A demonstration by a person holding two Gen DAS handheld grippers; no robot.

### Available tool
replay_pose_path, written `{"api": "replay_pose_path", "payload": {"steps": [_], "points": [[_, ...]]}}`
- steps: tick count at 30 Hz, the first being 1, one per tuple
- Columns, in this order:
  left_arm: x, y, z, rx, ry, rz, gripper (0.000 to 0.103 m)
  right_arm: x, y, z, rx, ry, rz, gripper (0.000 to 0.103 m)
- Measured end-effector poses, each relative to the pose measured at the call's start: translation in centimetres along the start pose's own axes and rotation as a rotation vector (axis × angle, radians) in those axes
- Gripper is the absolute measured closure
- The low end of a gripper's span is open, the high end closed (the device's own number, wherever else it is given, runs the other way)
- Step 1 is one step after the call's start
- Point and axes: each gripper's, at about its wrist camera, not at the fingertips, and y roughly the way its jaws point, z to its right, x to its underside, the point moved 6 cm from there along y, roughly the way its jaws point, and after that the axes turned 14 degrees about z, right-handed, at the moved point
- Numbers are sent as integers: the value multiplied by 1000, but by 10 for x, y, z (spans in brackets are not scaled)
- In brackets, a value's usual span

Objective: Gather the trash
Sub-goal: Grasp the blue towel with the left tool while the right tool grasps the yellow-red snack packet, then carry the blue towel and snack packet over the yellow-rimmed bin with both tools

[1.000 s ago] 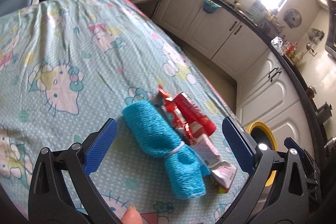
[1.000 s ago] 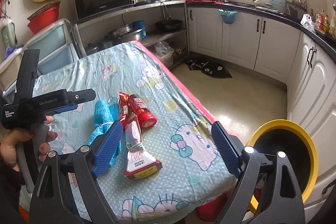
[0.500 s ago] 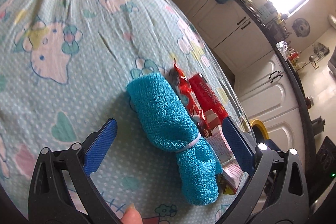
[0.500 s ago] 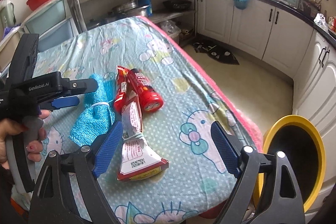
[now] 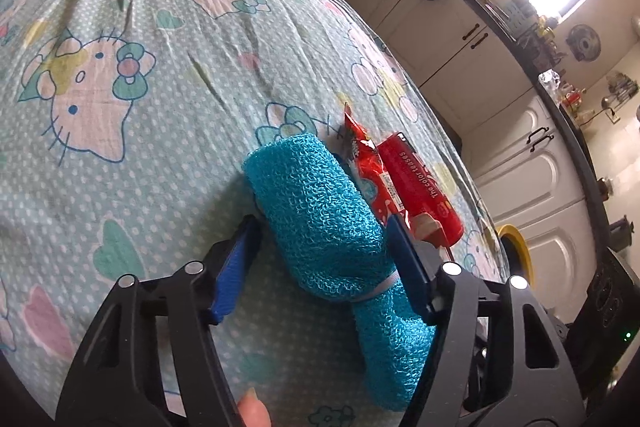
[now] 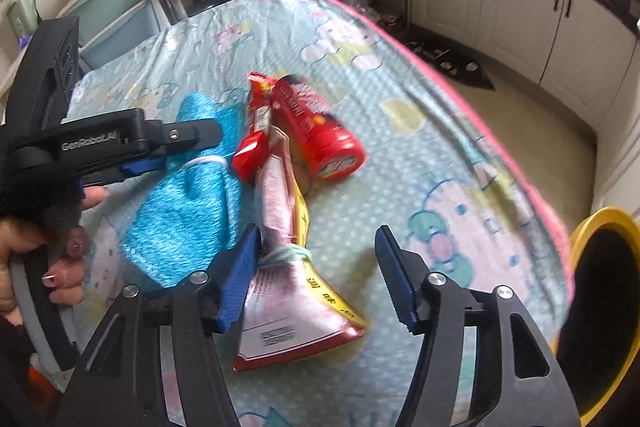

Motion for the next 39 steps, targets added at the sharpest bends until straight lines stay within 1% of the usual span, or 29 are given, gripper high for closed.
{"api": "replay_pose_path", "payload": {"steps": [2, 3, 5, 6, 7, 13, 16, 24, 30, 31, 32, 35, 39], "points": [[0, 1, -1, -9, 12, 0, 50, 4, 0, -3, -4, -5, -2, 47], [-1, 1, 0, -11, 17, 0, 52, 6, 0, -5, -1, -15, -1, 49], [-2, 1, -1, -16, 21, -1, 56, 8, -1, -9, 5, -36, -4, 54], [-2, 1, -2, -18, 19, -2, 59, 8, -2, -10, 3, -38, -2, 58], [-2, 2, -2, -18, 18, -3, 63, 8, -2, -10, -6, -32, -2, 61], [-3, -1, -4, 8, 8, -14, 77, 12, -10, -8, -9, -3, 2, 64], [-2, -6, -4, 30, 5, -15, 81, 15, -17, -7, -8, 12, 7, 64], [7, -28, -9, 38, 36, -10, 84, 22, -31, -7, -2, 47, 22, 64], [12, -52, -10, 41, 64, 20, 85, 18, -43, -10, -8, 62, 50, 65], [10, -54, -8, 43, 68, 25, 85, 17, -45, -11, -9, 63, 56, 68], [10, -57, -6, 48, 73, 31, 85, 16, -48, -12, -11, 64, 63, 82], [8, -67, 1, 61, 88, 51, 85, 12, -52, -15, -29, 70, 72, 82], [6, -77, 11, 76, 116, 71, 85, 11, -55, -17, -18, 57, 81, 82]]}}
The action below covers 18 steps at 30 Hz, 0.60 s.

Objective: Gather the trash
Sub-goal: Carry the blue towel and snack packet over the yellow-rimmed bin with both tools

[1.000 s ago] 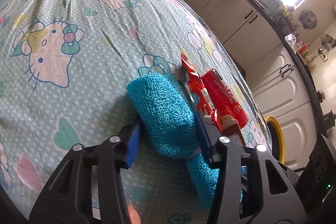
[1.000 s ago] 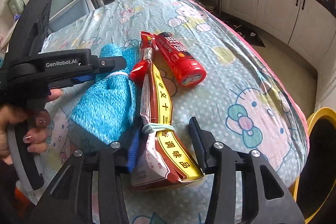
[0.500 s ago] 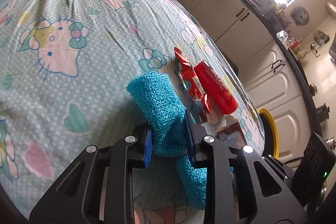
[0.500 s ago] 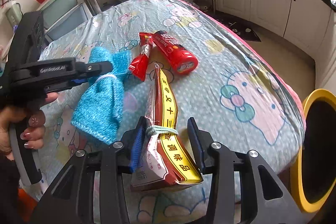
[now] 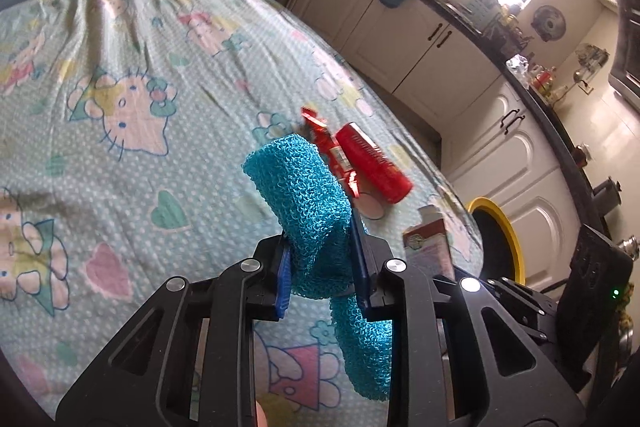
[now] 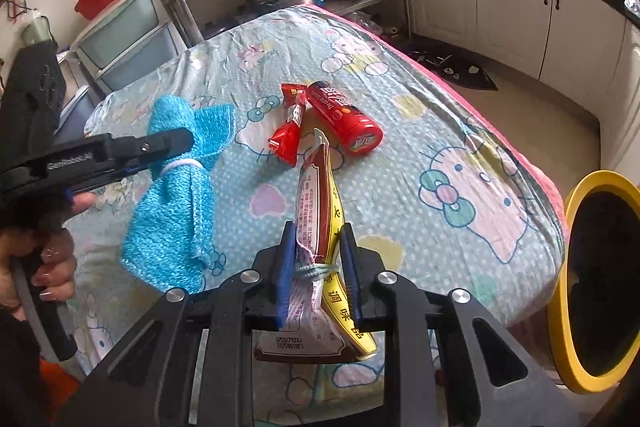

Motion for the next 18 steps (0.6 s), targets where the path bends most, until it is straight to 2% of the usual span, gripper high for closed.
{"api": "replay_pose_path", "payload": {"steps": [8, 18], "points": [[-9, -11, 29, 51, 44, 38, 85, -12, -22, 4, 2, 20, 64, 82], [-17, -9, 72, 113, 93, 60, 85, -31, -53, 23, 46, 47, 147, 82]]}}
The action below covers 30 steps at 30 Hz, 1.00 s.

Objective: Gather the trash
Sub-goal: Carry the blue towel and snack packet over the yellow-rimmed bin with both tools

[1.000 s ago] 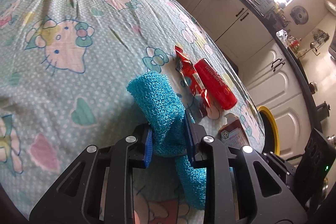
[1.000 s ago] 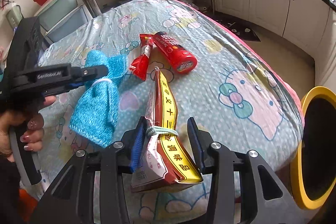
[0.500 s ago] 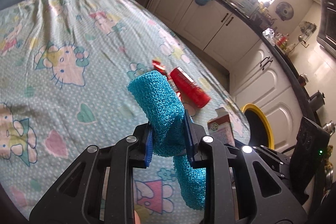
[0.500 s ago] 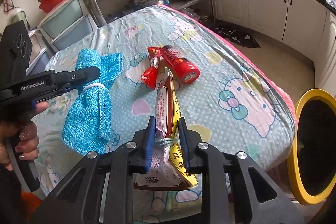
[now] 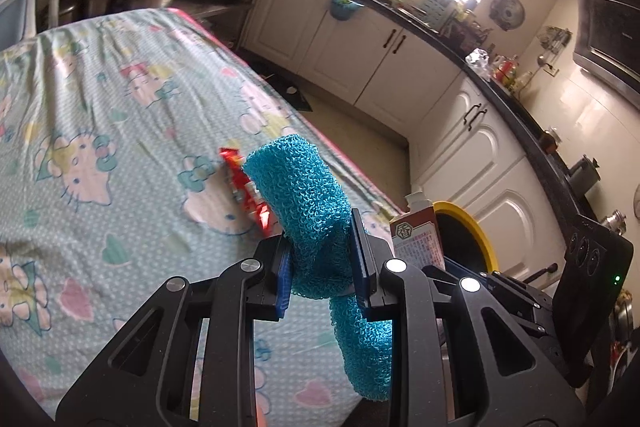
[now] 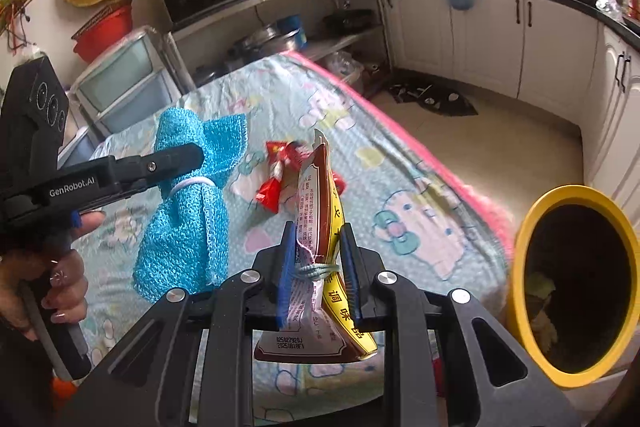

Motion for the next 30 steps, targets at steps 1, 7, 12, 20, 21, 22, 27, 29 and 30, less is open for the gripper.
{"api": "replay_pose_path", "payload": {"steps": [1, 7, 12, 20, 21, 22, 27, 29, 30], "points": [[-1, 1, 3, 5, 3, 2, 85, -2, -4, 3, 8, 3, 9, 82], [-6, 8, 29, 47, 30, 12, 85, -12, -24, 25, 58, 23, 57, 82], [-9, 14, 50, 79, 52, 15, 85, -20, -42, 46, 107, 44, 95, 82], [-12, 26, 89, 145, 95, 17, 85, -25, -71, 87, 191, 87, 148, 82], [-11, 28, 93, 151, 101, 17, 85, -25, -74, 91, 199, 91, 152, 82], [-12, 30, 98, 160, 106, 17, 85, -26, -77, 96, 210, 97, 158, 82], [-8, 39, 125, 195, 133, 10, 84, -27, -92, 117, 258, 125, 186, 82], [-7, 43, 134, 206, 143, 6, 84, -26, -100, 126, 275, 135, 196, 82], [-6, 45, 139, 212, 150, 3, 84, -26, -103, 131, 286, 142, 202, 82]]}}
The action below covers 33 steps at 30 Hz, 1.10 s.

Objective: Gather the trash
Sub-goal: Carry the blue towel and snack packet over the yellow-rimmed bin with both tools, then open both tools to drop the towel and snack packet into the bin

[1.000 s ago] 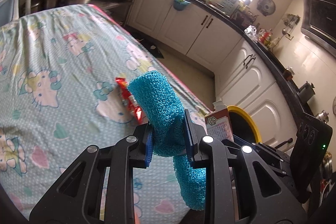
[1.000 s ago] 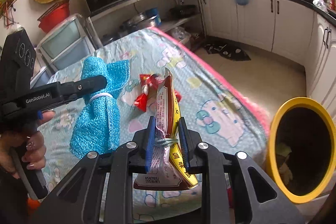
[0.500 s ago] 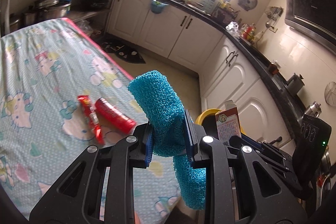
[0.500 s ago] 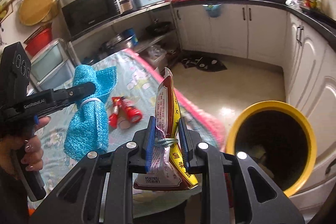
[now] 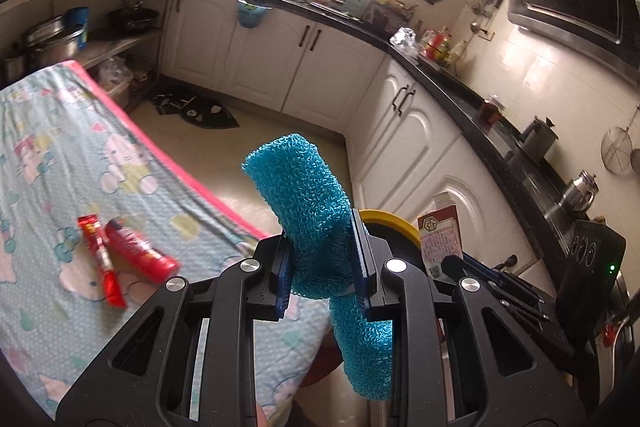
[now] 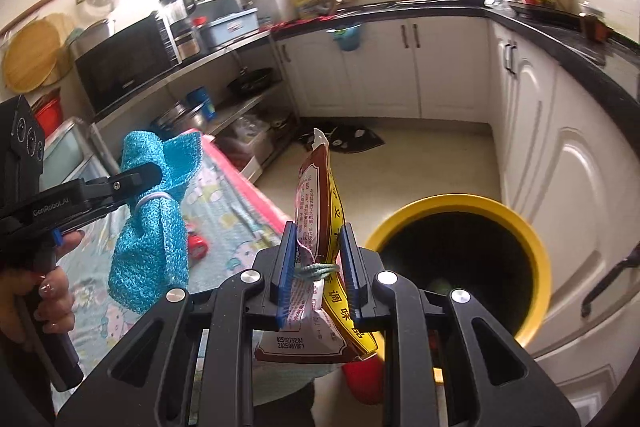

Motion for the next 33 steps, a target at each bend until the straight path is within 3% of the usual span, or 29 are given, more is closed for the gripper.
{"api": "replay_pose_path", "payload": {"steps": [19, 33], "points": [[19, 70, 75, 87, 95, -72, 83, -4, -25, 92, 178, 86, 58, 82], [48, 128, 94, 92, 149, -160, 81, 23, 2, 130, 239, 123, -27, 82]]}}
